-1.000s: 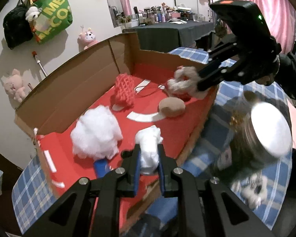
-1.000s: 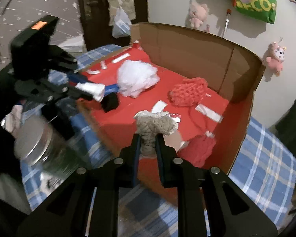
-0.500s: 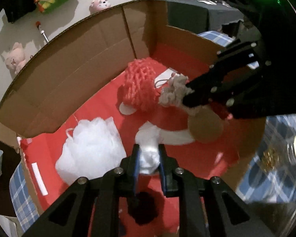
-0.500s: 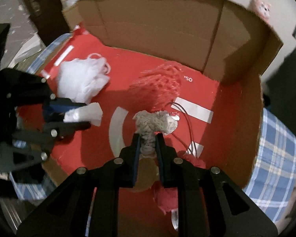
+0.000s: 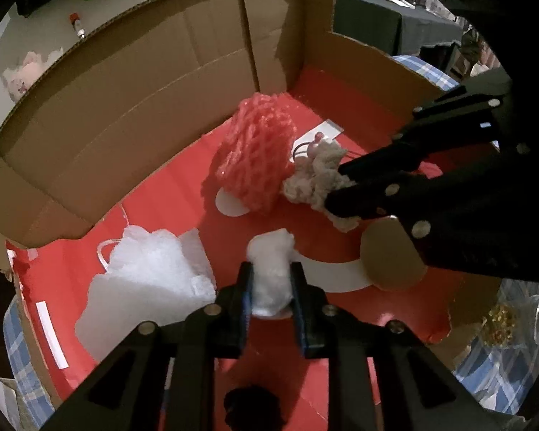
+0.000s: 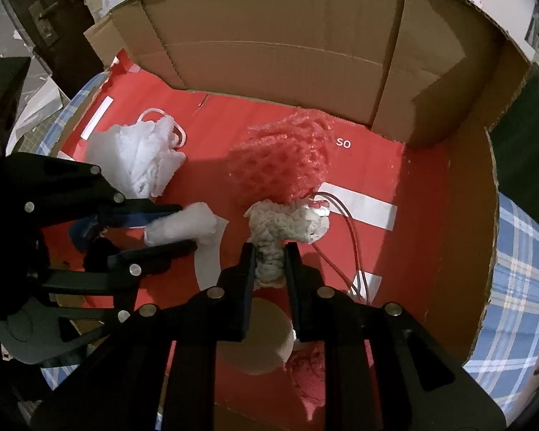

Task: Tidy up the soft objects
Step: 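Carry white plush and cream knitted plush into the box and open both tools, then withdraw both tools from the box toward the table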

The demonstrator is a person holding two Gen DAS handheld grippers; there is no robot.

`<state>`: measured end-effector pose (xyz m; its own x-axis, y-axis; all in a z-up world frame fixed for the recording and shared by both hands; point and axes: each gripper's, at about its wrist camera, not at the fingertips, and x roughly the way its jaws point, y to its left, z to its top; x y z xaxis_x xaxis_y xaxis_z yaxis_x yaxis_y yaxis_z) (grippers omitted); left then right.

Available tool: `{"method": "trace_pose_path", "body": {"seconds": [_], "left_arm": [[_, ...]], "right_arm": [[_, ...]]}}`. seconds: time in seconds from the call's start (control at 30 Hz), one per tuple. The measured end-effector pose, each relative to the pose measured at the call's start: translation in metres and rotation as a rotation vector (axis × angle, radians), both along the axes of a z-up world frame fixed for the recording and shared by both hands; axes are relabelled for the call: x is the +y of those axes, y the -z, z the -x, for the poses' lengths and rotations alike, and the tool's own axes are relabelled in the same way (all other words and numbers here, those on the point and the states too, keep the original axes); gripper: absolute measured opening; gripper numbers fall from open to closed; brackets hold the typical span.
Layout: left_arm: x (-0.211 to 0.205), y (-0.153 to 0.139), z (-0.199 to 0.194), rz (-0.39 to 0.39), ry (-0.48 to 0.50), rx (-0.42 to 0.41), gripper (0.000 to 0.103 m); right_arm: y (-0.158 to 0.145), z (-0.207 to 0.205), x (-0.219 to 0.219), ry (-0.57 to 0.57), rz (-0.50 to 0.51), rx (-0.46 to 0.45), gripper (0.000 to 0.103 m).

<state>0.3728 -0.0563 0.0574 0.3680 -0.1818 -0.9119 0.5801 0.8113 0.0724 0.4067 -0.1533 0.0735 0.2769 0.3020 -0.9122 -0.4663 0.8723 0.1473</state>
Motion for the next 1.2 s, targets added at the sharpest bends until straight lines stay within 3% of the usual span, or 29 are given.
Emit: {"method": "trace_pose_path", "body": {"seconds": [0.2, 0.43, 0.47, 0.57, 0.83, 1.0, 1.2], "left_arm": [[0.003, 0.0, -0.001, 0.019, 0.002, -0.015, 0.051], [0.01, -0.001, -0.005, 0.034, -0.027, -0.011, 0.054], [0.011, -0.002, -0.004, 0.036, -0.026, -0.011, 0.054], [0.011, -0.005, 0.0, 0.045, -0.023, -0.019, 0.059], [0.033, -0.032, 0.02, 0.111, -0.058, -0.062, 0.069], [0.05, -0.067, 0.043, 0.199, -0.116, -0.137, 0.086], [0.062, -0.115, 0.092, 0.31, -0.189, -0.276, 0.097]], "right_arm": [[0.002, 0.0, -0.003, 0.014, -0.018, 0.0, 0.018], [0.002, 0.0, -0.008, 0.039, 0.013, -0.025, 0.026], [0.002, 0.0, -0.009, 0.042, 0.008, -0.026, 0.03], [-0.006, 0.005, -0.011, 0.031, -0.012, -0.057, 0.069], [-0.038, 0.024, -0.016, 0.052, -0.041, -0.129, 0.07], [-0.072, 0.054, -0.028, 0.088, -0.089, -0.203, 0.07], [-0.112, 0.094, -0.03, 0.138, -0.125, -0.307, 0.071]]}}
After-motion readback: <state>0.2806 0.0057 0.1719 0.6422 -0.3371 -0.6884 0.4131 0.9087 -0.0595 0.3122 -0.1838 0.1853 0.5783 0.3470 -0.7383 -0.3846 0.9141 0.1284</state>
